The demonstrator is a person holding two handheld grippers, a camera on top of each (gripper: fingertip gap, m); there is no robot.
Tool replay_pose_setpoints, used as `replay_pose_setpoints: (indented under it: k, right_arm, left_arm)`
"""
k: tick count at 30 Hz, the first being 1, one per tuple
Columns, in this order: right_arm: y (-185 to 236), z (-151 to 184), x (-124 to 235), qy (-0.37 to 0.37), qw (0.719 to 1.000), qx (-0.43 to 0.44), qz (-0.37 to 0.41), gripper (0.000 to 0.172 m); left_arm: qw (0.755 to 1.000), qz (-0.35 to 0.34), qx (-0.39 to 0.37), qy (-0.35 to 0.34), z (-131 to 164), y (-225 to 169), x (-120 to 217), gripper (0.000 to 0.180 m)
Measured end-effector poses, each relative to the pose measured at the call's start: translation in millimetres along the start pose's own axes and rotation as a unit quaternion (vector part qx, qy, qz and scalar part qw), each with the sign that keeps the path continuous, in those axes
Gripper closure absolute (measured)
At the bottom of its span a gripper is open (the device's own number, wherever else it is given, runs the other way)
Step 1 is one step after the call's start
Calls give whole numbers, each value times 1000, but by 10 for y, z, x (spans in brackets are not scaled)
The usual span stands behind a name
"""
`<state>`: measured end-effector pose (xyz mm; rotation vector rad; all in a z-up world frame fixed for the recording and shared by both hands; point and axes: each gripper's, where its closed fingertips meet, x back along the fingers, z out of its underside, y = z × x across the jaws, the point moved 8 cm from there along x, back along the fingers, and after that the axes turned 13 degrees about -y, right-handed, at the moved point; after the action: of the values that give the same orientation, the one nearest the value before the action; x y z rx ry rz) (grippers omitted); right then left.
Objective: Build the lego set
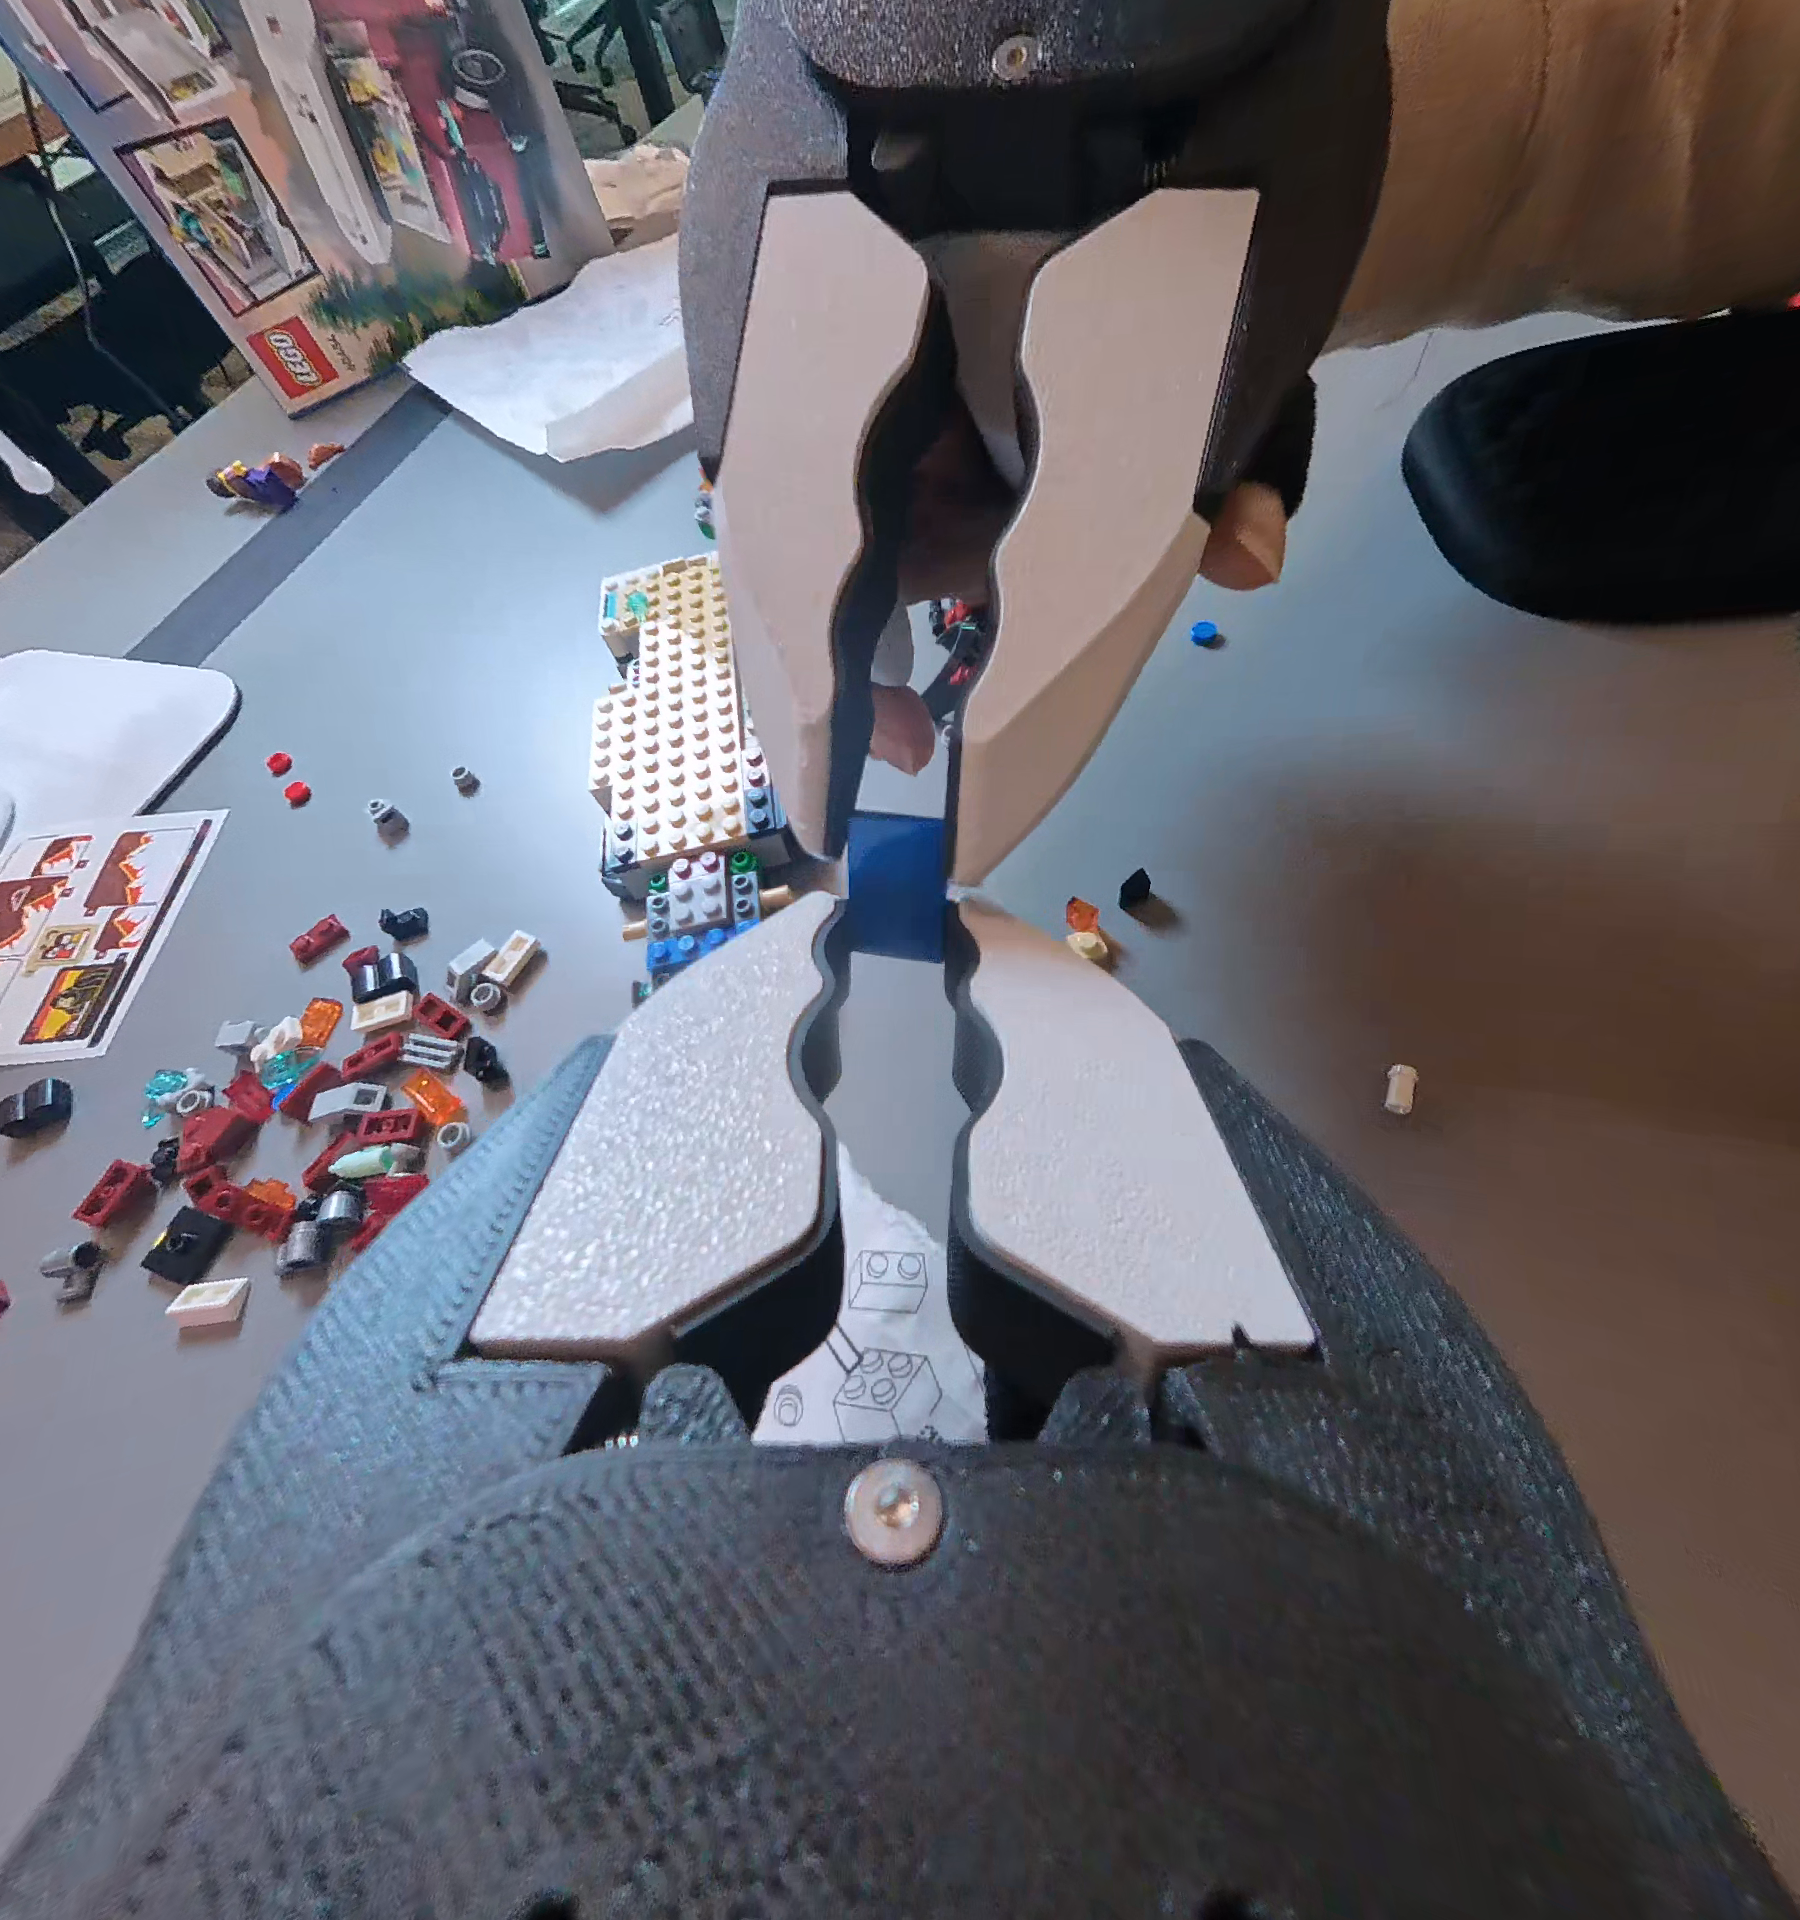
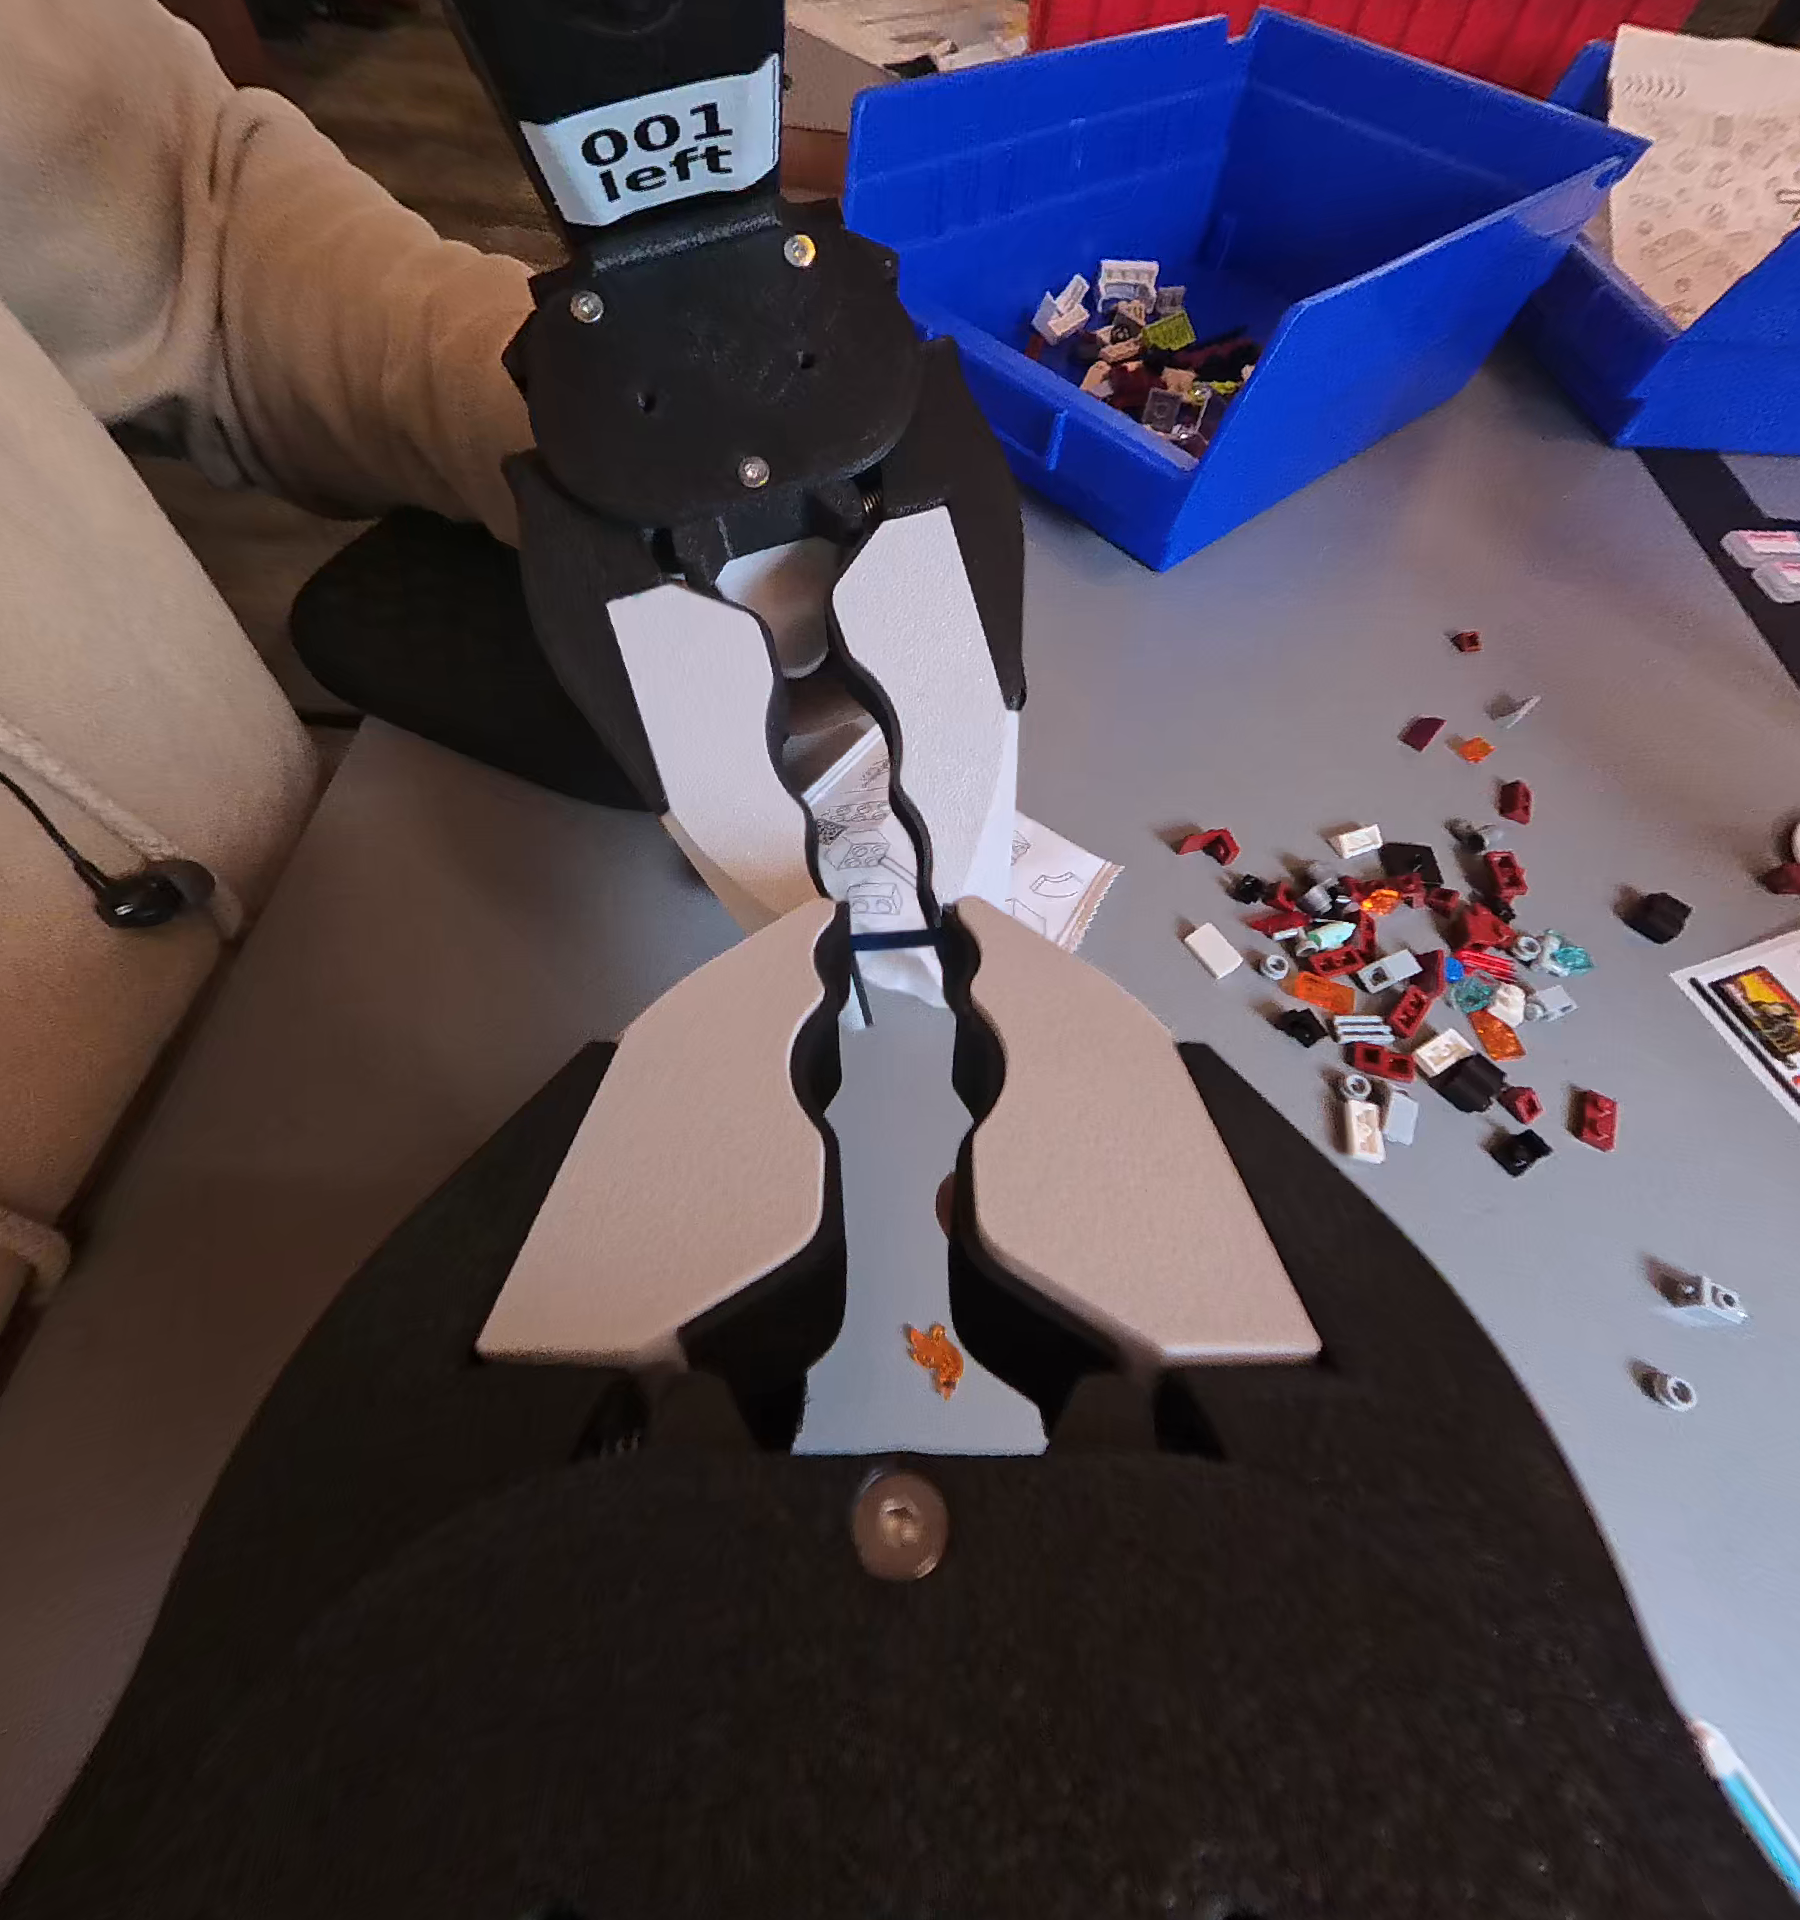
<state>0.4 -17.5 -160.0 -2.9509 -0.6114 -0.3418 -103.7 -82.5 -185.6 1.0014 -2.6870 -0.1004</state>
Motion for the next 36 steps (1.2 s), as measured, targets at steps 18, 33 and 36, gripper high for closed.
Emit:
replay_pose_setpoints:
  k: [18,33,36]
  right_arm:
    - [-78,140,13,79,994,-68,-44,144]
    - [-472,133,144,211,976,33,-52,155]
    - [-688,229,79,265,960,63,-63,155]
  left_arm:
    - [991,-17,-128,20,-3,-131,-6,166]
    - [1000,-21,-13,2,97,68,75,160]
    - [1000,-26,13,-8,124,140,121,160]
